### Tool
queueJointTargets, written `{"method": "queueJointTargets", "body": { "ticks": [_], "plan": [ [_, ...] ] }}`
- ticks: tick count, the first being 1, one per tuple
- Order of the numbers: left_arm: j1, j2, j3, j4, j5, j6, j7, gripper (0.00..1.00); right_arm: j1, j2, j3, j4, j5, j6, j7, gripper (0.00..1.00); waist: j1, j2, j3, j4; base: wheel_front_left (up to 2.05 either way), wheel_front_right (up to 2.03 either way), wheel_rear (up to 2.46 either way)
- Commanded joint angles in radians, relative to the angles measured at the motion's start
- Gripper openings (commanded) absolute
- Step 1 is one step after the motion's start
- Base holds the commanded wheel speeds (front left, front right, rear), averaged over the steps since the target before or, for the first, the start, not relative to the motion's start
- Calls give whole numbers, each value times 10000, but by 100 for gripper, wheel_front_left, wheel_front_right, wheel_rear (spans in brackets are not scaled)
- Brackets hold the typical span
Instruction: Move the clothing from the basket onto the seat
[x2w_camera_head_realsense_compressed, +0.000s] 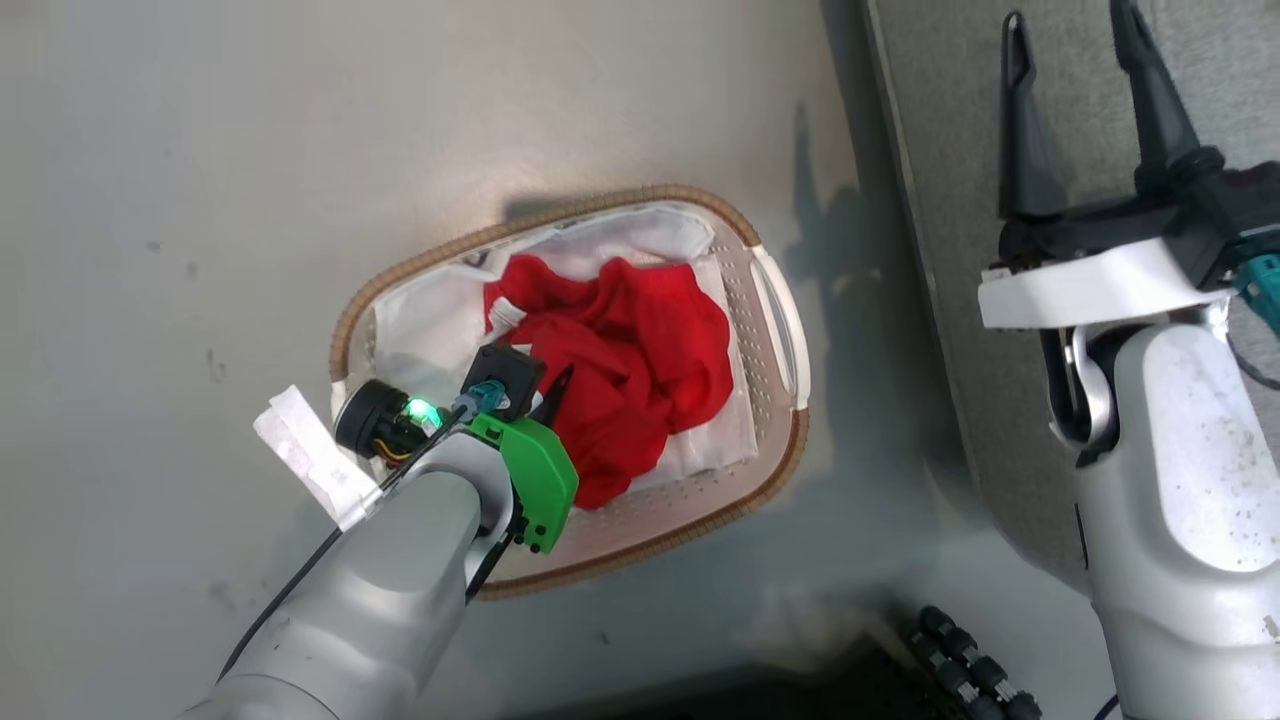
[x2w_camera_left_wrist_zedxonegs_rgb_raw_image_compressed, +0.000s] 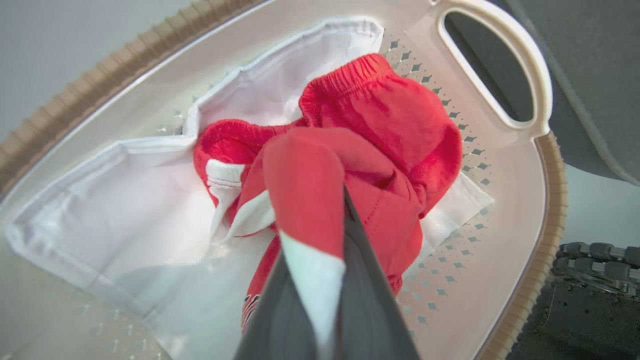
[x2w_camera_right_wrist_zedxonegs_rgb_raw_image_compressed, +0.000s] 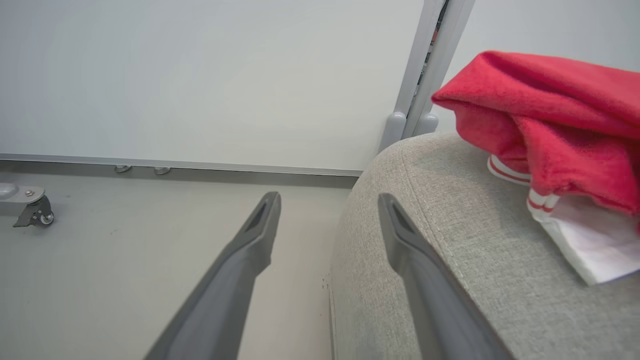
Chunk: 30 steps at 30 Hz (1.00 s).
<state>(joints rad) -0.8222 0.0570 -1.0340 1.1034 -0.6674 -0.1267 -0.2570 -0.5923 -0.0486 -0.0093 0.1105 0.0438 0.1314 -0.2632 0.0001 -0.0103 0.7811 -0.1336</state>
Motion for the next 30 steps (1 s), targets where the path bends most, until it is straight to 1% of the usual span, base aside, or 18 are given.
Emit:
{"method": "queueJointTargets", "body": {
  "ticks": [1,5,10,16,19,24,30],
  "plan": [
    [-103,113,38,-106,127,44,-80,0,241,-35,-37,95,-85,-14,-24,100,-1,103,-819,301,0,0,0],
    [7,402,322,-985,443,193,-80,0,655,-36,-115,351,-204,-14,-24,100,-1,103,-1631,514,0,0,0],
    [390,950,583,-2305,1118,372,-71,0,1242,-36,-187,673,-321,-14,-24,100,-1,103,-2729,742,0,0,0],
    [647,1653,878,-3594,1717,361,-72,0,1968,-36,-138,1040,-416,-14,-24,100,-1,103,-4034,880,0,0,0],
    [484,1982,760,-4025,2135,324,-74,0,2339,-36,-129,1202,-452,-14,-24,100,-1,103,-4673,915,0,0,0],
    [105,2366,757,-4570,2224,232,-13,0,2861,-36,-40,1391,-442,-14,-24,100,-1,103,-5518,887,0,0,0],
    [-559,2828,1161,-5506,1992,307,290,0,3259,-35,68,1487,-400,-14,-24,100,-1,103,-6204,761,0,0,0]
  ]
}}
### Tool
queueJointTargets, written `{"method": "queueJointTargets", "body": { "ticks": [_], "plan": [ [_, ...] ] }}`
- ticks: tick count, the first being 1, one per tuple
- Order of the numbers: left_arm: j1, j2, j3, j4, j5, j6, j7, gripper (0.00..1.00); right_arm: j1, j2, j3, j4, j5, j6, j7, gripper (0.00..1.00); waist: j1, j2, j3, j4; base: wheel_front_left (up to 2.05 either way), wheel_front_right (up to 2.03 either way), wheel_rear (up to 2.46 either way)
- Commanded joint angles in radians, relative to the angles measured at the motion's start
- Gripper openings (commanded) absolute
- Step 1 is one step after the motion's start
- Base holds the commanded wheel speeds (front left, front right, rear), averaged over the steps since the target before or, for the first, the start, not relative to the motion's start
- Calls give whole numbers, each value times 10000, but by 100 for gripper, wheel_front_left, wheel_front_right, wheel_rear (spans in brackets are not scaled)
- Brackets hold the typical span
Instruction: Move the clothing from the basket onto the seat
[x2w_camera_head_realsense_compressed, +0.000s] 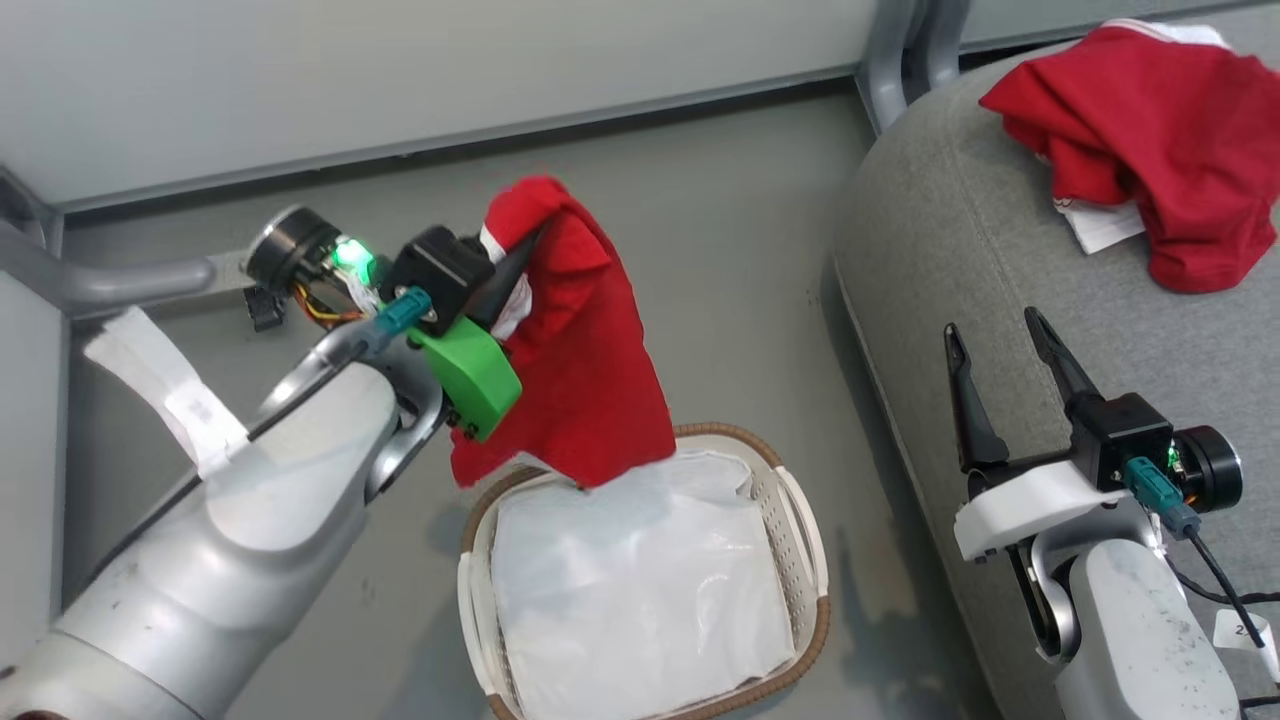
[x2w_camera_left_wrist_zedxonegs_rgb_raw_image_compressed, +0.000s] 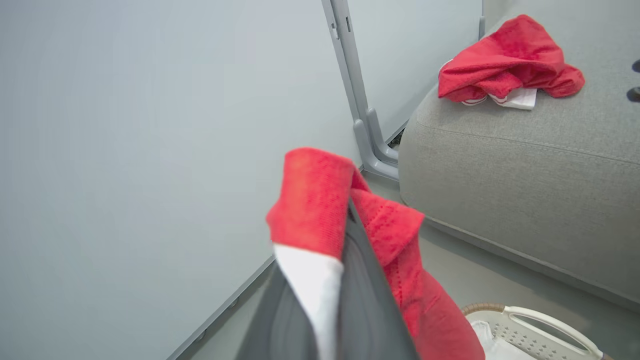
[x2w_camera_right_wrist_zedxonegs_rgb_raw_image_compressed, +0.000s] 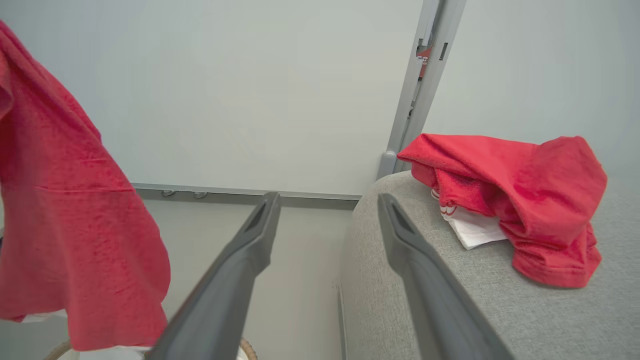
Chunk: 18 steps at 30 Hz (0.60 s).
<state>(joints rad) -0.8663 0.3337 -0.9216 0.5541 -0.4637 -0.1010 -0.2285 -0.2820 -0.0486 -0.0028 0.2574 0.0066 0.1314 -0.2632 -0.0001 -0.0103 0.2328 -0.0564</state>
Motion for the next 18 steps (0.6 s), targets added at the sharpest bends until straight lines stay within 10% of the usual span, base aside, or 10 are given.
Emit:
{"method": "queueJointTargets", "body": {
  "ticks": [1,18],
  "plan": [
    [-232,164,87,-200,-63,54,104,0,179,-36,27,24,-23,-14,-24,100,1,103,-806,-40,0,0,0],
    [-1680,637,556,-1511,-388,57,1116,0,-111,-33,1101,62,175,-14,-24,100,1,103,-1355,-358,0,0,0]
  ]
}}
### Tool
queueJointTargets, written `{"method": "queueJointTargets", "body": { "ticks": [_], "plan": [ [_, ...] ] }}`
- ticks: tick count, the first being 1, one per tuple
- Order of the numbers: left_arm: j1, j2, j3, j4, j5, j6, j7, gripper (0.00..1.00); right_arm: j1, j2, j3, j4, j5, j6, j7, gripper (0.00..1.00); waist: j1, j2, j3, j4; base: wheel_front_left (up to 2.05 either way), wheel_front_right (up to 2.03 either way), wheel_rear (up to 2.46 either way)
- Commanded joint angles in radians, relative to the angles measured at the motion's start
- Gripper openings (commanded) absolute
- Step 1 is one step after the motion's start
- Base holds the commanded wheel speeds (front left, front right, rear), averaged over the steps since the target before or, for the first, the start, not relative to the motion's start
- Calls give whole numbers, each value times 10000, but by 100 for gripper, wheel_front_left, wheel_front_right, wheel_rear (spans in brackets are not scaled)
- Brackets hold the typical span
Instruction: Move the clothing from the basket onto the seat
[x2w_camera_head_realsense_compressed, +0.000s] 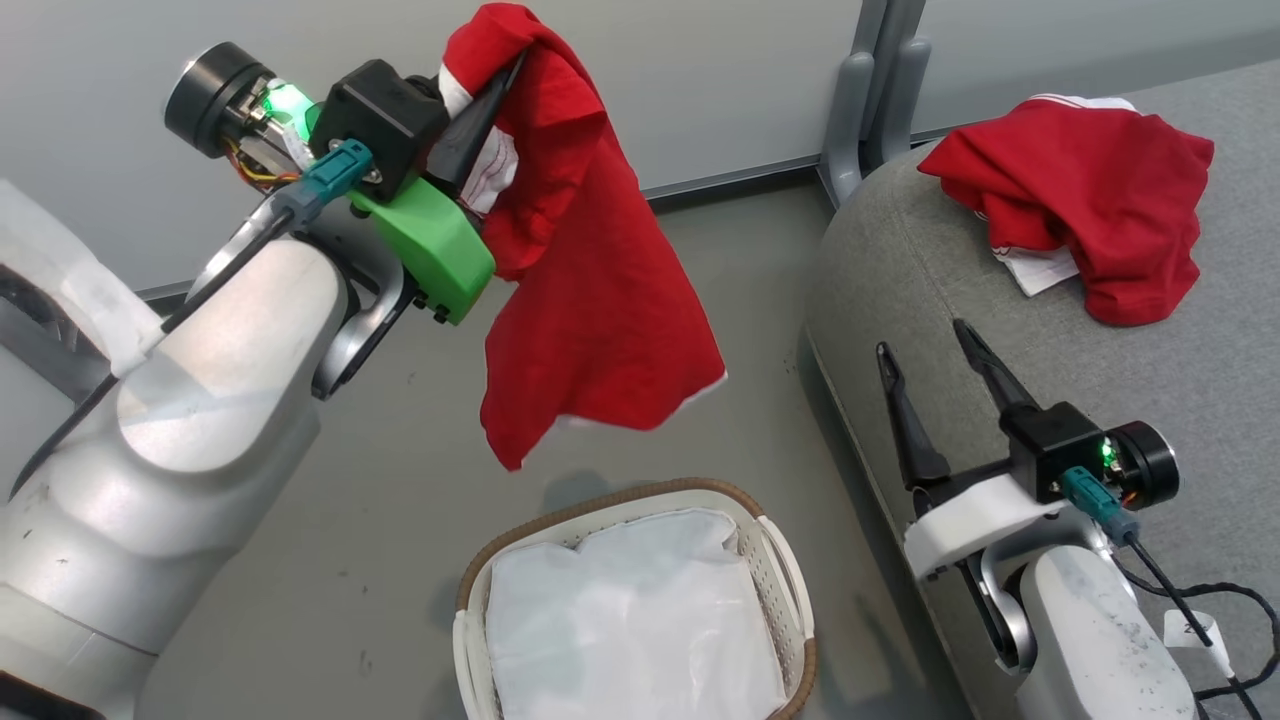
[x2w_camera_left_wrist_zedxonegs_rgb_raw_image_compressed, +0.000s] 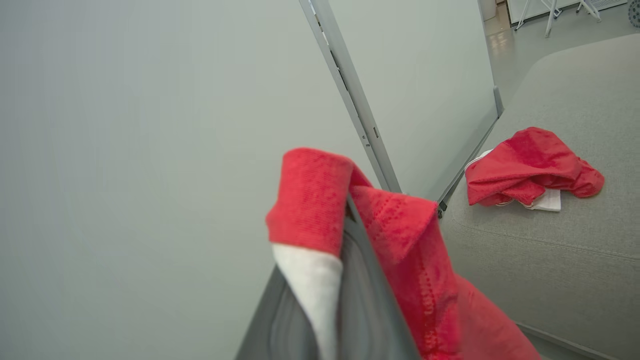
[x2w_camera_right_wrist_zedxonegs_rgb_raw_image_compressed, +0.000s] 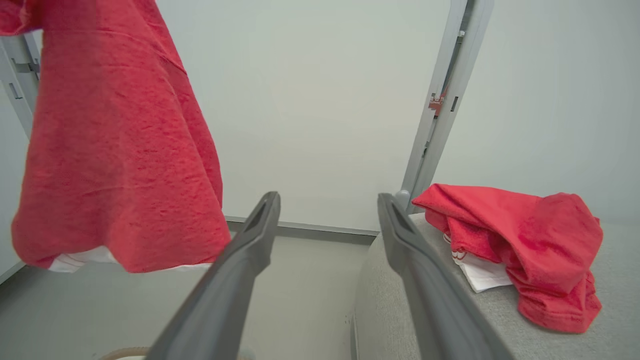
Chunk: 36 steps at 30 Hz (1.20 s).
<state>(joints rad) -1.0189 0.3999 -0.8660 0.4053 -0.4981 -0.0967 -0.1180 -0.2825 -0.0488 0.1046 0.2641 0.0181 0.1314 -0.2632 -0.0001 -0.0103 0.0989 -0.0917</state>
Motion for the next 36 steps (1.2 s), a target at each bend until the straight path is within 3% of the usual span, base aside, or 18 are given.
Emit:
{"method": "queueJointTargets", "body": {
  "ticks": [1,16,34,35,36],
  "plan": [
    [-157,-63,-50,-54,-47,-2,33,0,-141,-33,149,3,92,-14,-24,100,1,103,-46,-2,0,0,0],
    [152,-332,-690,-778,-188,-111,483,0,-792,-33,2220,-108,754,-14,-24,100,1,103,-474,359,0,0,0],
    [-271,-885,-1183,-1954,-28,-77,575,0,-2770,-36,3254,1669,595,-14,-24,100,1,103,-400,1000,0,0,0],
    [-267,-895,-1213,-2024,-37,-81,578,0,-2802,-36,3315,1743,675,-14,-24,94,1,103,-408,1015,0,0,0],
    [-257,-905,-1248,-2112,-42,-87,601,0,-2863,-35,3377,1809,751,-14,-24,38,1,103,-418,1033,0,0,0]
  ]
}}
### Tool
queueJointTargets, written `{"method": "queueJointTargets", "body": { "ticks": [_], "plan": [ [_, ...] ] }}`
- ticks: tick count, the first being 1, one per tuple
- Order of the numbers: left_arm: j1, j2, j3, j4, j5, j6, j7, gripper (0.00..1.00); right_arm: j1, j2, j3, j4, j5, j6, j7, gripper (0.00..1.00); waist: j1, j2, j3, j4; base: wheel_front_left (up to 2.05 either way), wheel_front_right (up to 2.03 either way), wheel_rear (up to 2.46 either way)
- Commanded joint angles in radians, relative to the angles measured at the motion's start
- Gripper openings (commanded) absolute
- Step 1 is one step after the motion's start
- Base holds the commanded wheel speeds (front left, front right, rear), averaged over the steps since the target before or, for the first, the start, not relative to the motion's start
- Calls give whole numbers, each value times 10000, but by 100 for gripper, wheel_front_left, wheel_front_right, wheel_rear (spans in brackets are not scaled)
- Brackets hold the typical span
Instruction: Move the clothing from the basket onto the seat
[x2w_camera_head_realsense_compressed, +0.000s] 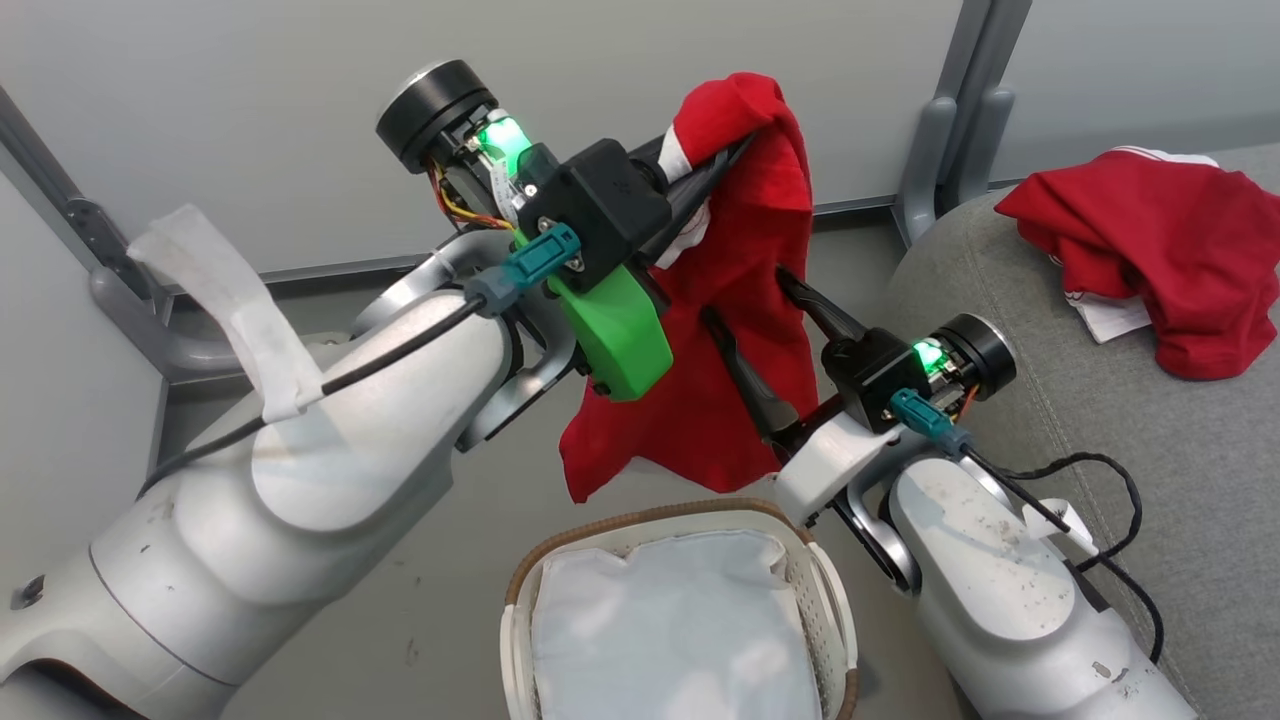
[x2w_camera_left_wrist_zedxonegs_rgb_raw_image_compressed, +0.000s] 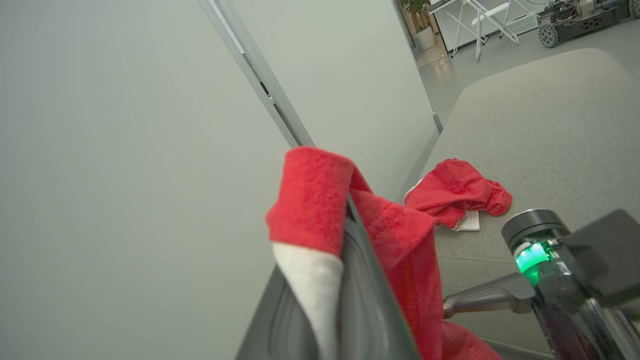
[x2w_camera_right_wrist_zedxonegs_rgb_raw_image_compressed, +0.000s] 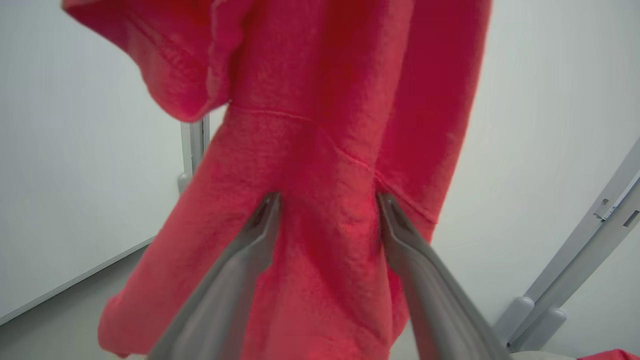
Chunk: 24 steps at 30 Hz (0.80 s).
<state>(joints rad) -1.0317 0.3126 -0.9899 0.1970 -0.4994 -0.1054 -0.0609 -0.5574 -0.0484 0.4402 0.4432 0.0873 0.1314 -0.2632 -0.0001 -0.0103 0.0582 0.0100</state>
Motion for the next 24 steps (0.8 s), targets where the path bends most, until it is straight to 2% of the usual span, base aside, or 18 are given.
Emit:
{"method": "queueJointTargets", "body": {
  "ticks": [1,2,9,19,20,21,22,23,24],
  "plan": [
    [-122,-39,-35,-112,-32,-4,32,0,-151,-39,82,69,130,-14,-24,23,1,103,-18,30,0,0,0],
    [-105,-45,-57,-199,-48,-6,52,0,-187,-37,154,130,188,-14,-24,0,1,103,-25,48,0,0,0],
    [145,125,6,-447,-243,147,141,0,-406,-39,226,38,352,-14,-24,0,1,103,17,122,0,0,0],
    [1240,592,588,211,-912,738,-543,0,-212,-39,-164,-281,194,-14,-24,0,1,103,235,56,0,0,0],
    [1380,617,643,271,-967,793,-673,11,-199,-39,-239,-301,163,-14,-24,0,1,103,254,54,0,0,0],
    [1592,620,709,353,-1063,846,-862,42,-178,-39,-336,-331,136,-14,-24,0,1,103,276,52,0,0,0],
    [1791,607,745,445,-1147,901,-997,50,-157,-39,-413,-342,112,-14,-24,0,1,103,291,51,0,0,0],
    [2002,600,763,564,-1216,942,-1160,87,-134,-39,-517,-346,62,-14,-24,0,1,103,308,49,0,0,0],
    [2161,598,780,642,-1265,982,-1290,100,-126,-37,-621,-350,42,-14,-24,0,1,103,323,48,0,0,0]
  ]
}}
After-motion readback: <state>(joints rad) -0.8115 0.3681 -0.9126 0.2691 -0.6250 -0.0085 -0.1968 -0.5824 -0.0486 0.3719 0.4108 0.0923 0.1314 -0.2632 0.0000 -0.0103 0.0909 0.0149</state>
